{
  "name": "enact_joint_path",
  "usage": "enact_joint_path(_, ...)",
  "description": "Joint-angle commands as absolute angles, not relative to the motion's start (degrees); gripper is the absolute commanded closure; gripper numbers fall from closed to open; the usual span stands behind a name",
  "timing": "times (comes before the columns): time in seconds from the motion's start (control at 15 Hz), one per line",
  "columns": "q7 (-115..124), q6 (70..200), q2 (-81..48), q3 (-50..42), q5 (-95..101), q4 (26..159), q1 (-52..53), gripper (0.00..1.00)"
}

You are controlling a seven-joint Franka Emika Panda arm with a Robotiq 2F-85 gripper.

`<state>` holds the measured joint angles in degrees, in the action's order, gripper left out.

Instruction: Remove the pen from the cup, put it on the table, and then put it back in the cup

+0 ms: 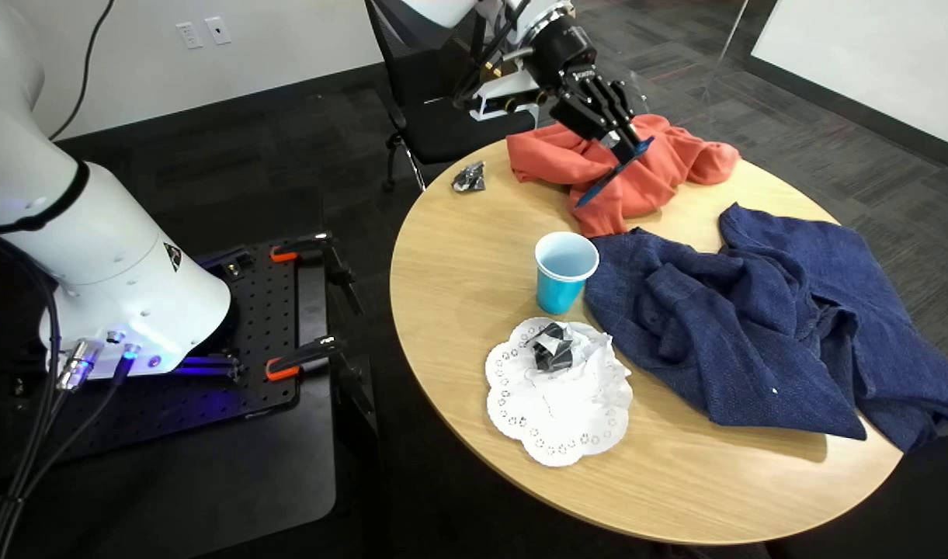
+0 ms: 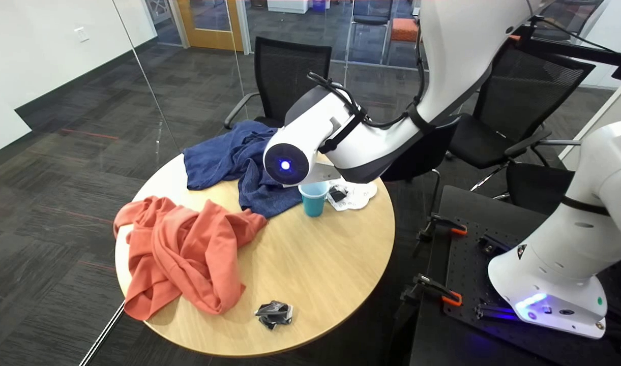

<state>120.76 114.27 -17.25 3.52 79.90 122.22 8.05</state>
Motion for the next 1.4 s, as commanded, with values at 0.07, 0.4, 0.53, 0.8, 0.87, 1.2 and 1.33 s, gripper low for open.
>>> enact_joint_path(0.07,125.1,111.5,-19.1,4.2,82.3,121.2,8.4,0.96)
enact_joint_path(0.4,130.1,108.4,-21.3,4.7,84.7,120.8,8.6,0.96)
enact_joint_path(0.53,131.2,107.9,-22.1,4.8,84.7,120.7,8.6,0.96)
enact_joint_path(0.8,132.3,108.4,-23.9,5.0,84.7,120.4,8.7,0.96)
enact_joint_path(0.87,132.8,108.4,-24.4,5.1,84.6,120.2,8.7,0.96)
enact_joint_path(1.2,134.2,108.8,-27.2,5.3,84.5,119.3,8.7,0.96)
enact_joint_path(1.33,134.7,108.7,-28.4,5.4,84.5,118.8,8.8,0.96)
